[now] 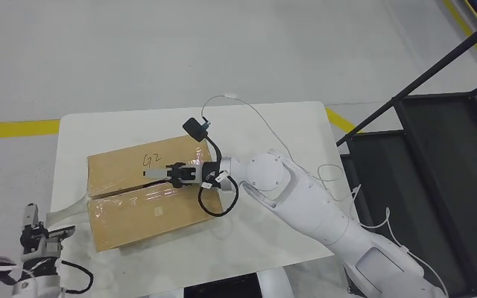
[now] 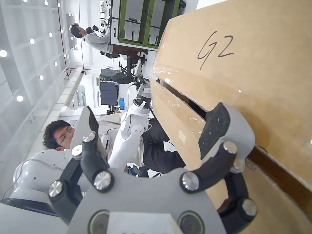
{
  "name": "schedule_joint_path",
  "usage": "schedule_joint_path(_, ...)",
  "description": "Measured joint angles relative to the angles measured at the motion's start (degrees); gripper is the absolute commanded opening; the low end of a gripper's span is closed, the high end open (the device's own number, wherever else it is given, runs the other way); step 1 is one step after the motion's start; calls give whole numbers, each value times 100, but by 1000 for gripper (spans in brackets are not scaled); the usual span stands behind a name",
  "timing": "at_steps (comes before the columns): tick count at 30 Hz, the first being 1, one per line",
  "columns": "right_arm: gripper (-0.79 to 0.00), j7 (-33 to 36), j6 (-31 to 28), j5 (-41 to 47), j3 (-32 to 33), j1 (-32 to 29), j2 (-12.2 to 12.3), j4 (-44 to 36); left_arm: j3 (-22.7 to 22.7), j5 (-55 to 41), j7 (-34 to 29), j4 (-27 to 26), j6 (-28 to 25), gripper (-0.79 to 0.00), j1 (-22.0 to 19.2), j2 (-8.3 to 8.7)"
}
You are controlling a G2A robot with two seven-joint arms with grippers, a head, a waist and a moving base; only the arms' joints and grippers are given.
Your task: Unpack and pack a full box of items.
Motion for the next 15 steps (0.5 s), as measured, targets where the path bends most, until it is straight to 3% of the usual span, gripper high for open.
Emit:
schedule_joint_path(8,0,1,0,-1,0,0,0,0,-329,-1699,-1259,628,154,0,-172,34)
schedule_joint_path(15,0,1,0,-1,0,0,0,0,-407,-1976,-1573,1030,515,0,-585,89)
